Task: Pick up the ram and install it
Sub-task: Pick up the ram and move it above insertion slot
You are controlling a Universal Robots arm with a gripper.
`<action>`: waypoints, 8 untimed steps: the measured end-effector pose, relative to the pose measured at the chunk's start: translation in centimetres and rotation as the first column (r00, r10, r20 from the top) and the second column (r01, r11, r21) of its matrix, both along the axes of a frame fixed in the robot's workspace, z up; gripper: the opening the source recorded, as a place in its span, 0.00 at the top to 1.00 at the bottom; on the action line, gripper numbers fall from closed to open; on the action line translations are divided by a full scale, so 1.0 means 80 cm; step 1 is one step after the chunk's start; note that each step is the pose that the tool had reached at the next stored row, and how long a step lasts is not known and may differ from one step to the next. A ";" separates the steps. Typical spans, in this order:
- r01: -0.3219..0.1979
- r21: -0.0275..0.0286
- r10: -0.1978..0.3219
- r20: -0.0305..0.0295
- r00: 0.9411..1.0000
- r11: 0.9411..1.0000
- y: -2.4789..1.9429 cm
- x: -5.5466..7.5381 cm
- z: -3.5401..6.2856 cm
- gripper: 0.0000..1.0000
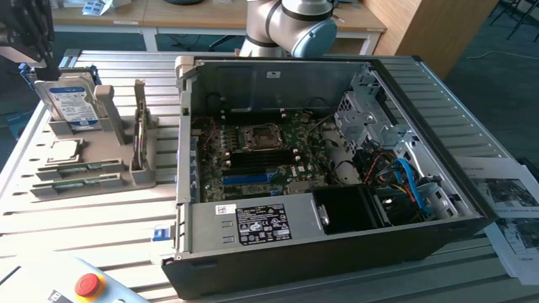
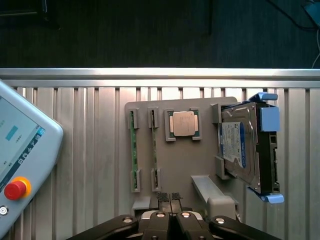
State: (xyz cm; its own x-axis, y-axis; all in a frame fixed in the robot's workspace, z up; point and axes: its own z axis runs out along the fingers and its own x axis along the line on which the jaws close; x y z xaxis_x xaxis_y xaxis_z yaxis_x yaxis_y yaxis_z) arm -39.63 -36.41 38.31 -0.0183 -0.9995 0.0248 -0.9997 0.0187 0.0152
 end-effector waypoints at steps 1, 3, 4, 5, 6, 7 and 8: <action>0.000 0.000 0.000 0.000 1.000 1.000 0.0000 0.000 -0.002 0.90; 0.000 0.000 0.000 0.000 1.000 1.000 0.0000 0.000 -0.006 0.90; 0.000 0.000 0.000 0.000 1.000 1.000 0.0000 0.000 -0.009 0.90; 0.000 0.000 0.000 0.000 1.000 1.000 0.0000 0.000 -0.011 0.90; 0.000 0.000 0.000 0.000 1.000 1.000 0.0000 0.000 -0.013 0.90; 0.000 0.000 0.000 0.000 1.000 1.000 0.0000 0.000 -0.016 0.90; 0.000 0.000 0.000 0.000 1.000 1.000 0.0000 0.000 -0.018 0.90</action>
State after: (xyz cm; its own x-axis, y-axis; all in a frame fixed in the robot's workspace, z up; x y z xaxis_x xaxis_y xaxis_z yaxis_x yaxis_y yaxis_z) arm -39.62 -36.41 36.88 -0.0183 -0.9995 0.0249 -0.9997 0.0187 0.0153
